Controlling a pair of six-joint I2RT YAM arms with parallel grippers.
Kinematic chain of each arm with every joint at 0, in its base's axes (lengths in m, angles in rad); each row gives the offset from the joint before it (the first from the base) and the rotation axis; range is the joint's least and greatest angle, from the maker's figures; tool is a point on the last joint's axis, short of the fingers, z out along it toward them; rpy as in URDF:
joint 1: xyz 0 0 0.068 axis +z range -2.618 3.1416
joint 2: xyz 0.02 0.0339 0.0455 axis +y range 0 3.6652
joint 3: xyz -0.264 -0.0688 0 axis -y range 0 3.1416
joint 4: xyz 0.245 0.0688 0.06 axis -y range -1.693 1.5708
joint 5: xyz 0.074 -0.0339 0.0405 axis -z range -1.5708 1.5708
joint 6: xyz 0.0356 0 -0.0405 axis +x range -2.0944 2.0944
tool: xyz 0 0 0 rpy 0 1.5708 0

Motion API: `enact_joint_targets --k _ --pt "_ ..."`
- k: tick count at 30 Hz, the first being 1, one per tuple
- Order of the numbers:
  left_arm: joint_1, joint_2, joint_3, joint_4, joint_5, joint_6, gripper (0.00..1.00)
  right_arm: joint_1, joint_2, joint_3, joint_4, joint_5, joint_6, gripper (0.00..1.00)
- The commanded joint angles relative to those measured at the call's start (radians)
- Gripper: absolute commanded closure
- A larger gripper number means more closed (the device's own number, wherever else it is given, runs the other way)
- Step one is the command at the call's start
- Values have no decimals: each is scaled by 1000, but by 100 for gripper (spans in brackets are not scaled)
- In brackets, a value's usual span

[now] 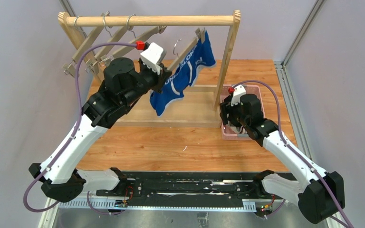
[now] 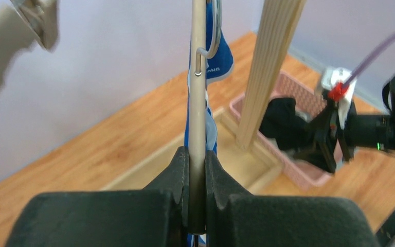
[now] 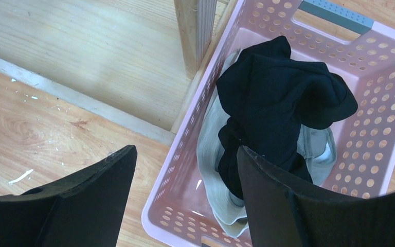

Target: Remove the underwear clipped to the hanger

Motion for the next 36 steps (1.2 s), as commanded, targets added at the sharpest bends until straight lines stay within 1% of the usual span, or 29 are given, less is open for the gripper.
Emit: enact_joint_targets --k 1,5,7,10,13,16,19,22,25,27,29,32,36 --pt "-6 -65 -52 -114 50 -8 100 13 17 49 8 22 -28 27" --pt "-7 -155 -172 -159 53 -28 100 8 33 71 -19 164 -31 26" --pt "-7 -204 -227 -161 65 -45 100 -9 43 76 -33 192 -29 26" --pt "-7 -250 -269 -194 97 -56 100 -19 35 75 -36 158 -31 26" --pt "-7 -265 -272 -269 133 -50 100 -19 12 72 -27 80 -30 25" --pt "-6 -281 -286 -323 179 -26 100 -20 -23 75 -33 -32 -39 26" --pt "-6 -291 -303 -357 192 3 100 -20 -59 95 -67 -142 -48 27" --pt "-6 -292 -336 -361 197 24 100 -22 -80 156 -120 -256 -66 29" --pt "-7 -291 -397 -354 237 70 100 -31 -111 181 -123 -407 -82 29" --pt "-6 -301 -435 -309 268 80 100 -51 -137 169 -86 -562 -93 29" --pt "-6 -323 -468 -259 322 76 100 -76 -154 147 -18 -684 -76 30" --pt "-6 -370 -508 -194 448 90 100 -114 -153 140 66 -830 -51 30" --pt "-6 -446 -565 -130 500 126 100 -137 -132 163 157 -1007 -19 31"
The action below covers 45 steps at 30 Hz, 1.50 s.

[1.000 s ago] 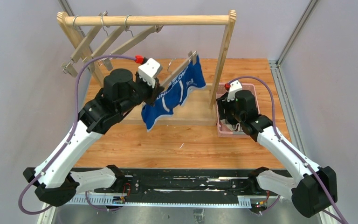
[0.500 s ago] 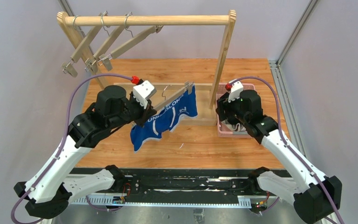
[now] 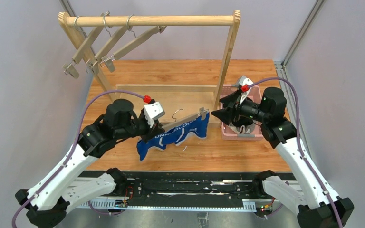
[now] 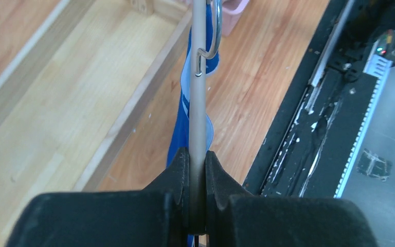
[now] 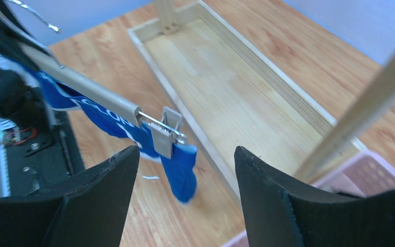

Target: Remove the underwear clipped to the hanger

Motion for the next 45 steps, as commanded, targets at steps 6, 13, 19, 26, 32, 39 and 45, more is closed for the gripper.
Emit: enact_joint_targets --k 6,13,19,26,32,39,45 --pt "-6 -90 -27 166 189 40 100 -33 88 60 234 -419 103 32" --pt "-6 -71 -26 173 186 35 100 -33 104 42 338 -491 187 32" --pt "-6 -61 -23 205 195 23 100 -33 128 34 351 -516 212 35" --pt "-6 -53 -12 203 200 17 100 -33 138 27 353 -518 207 34" --pt "-6 -57 -11 202 181 14 100 -32 145 27 339 -522 199 39" --pt "-6 -64 9 190 165 20 100 -32 139 33 284 -520 154 42" --pt "-6 -66 23 182 152 27 100 -32 133 33 278 -532 151 43"
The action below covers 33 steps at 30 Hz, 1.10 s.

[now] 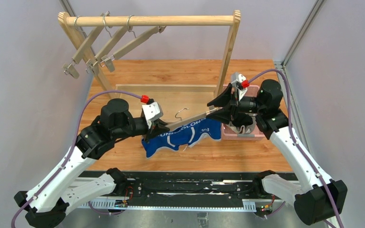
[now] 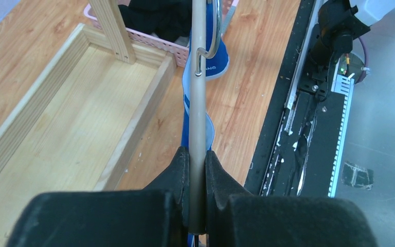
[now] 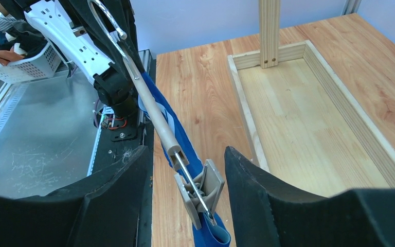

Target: Remove the underwear clipped to the hanger

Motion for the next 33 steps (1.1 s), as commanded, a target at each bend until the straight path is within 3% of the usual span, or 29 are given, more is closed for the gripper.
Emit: enact_joint_targets --k 1,5,8,10,13,17,18,21,22,27,33 --pt "-6 -18 48 41 -9 6 100 -14 -11 6 -3 -39 -17 43" --pt "-6 -20 47 44 -9 2 100 -13 -18 5 -11 -38 -22 47" --pt "-6 -20 47 44 -12 0 100 -14 -19 4 -16 -40 -22 58" --pt "-6 -20 46 45 -12 0 100 -13 -17 7 -18 -43 -24 71" --pt "-6 -17 46 47 -12 -4 100 -13 -17 10 -23 -29 -21 98" --pt "-6 -20 44 55 -16 -8 100 -15 -21 7 -31 -12 -28 99" --pt "-6 -20 44 57 -16 -10 100 -14 -23 6 -32 -4 -26 97" --pt "-6 -16 44 66 -6 -11 100 -14 -31 7 -32 32 -19 57" --pt "-6 -14 46 69 -2 -12 100 -15 -36 7 -32 54 -15 51" --pt "-6 8 76 67 16 -2 100 -14 -98 10 -35 231 -1 32" --pt "-6 17 98 98 24 -13 100 -15 -226 -39 -26 452 -1 29"
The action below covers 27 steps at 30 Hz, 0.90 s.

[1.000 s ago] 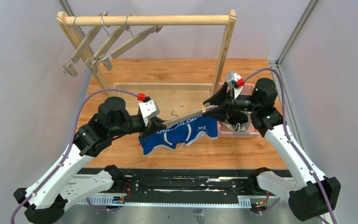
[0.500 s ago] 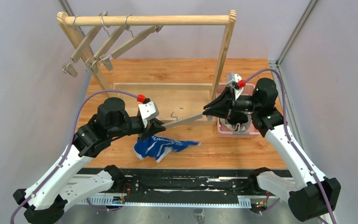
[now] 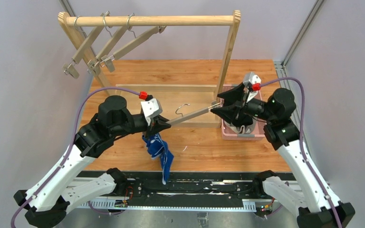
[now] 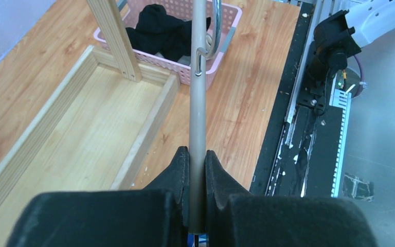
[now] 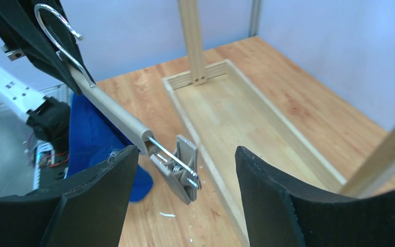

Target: Remove the underwear clipped to the hanger

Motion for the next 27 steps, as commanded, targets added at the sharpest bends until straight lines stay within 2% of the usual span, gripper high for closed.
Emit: enact_joint_targets --k 1,8,11,15,18,22,27 --pt "-5 -7 41 95 20 -17 100 -10 -95 -33 23 193 15 29" --pt "-5 4 26 192 17 -71 100 -10 -150 -51 13 253 54 32" --pt "-5 12 21 225 22 -84 100 -10 -143 -42 -16 237 45 37" --pt "-5 12 -3 305 36 -112 100 -10 -150 -76 35 217 76 43" --pt "-5 8 -38 392 52 -146 100 -10 -157 -99 119 197 125 44" --pt "-5 -1 -122 586 60 -243 100 -9 -145 -118 265 154 221 44" --pt "-5 23 -196 807 72 -405 100 -10 -107 -163 571 109 384 44"
